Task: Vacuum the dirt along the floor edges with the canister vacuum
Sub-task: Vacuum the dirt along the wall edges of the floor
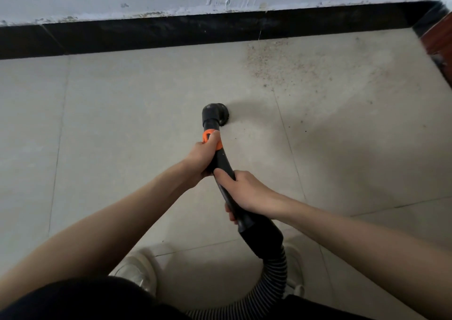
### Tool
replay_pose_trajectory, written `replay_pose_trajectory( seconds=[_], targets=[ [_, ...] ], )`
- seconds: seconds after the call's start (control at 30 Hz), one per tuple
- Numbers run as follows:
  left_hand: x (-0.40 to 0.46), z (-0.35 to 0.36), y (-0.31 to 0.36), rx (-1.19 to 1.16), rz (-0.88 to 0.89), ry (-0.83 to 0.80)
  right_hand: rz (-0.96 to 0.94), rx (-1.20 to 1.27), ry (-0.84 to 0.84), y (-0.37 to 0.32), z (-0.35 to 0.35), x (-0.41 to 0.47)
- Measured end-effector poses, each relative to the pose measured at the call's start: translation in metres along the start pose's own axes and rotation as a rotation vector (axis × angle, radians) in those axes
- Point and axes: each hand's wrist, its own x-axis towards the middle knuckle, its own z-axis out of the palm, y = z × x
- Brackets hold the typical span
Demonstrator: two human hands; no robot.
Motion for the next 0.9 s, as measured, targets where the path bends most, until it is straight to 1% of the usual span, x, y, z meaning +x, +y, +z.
replay_pose_trajectory(
  seconds=[0.17,0.3,0.47,0.53,0.77,0.9],
  targets=[
    [0.007,0.0,0.004,0.064,0.0,-0.066,0.0,0.004,0.027,0.002,-0.001,0.003],
    [0.005,0.017,-0.002,0.143,0.019,-0.122,0.024,-0.015,0.079,0.017,-0.003,-0.007],
    [0.006,0.041,-0.002,0.198,0.031,-0.177,0.063,0.111,0.152,0.03,-0.013,-0.019],
    [0.005,0.047,-0.004,0.195,0.023,-0.169,0.073,0.139,0.153,0.033,-0.015,-0.022],
    [-0.012,0.038,-0.035,0.047,-0.043,-0.082,0.075,0.143,0.067,0.044,-0.001,-0.038],
    [-0.017,0.035,-0.043,0.063,-0.037,-0.134,0.093,0.153,0.103,0.055,0.007,-0.042]
  ],
)
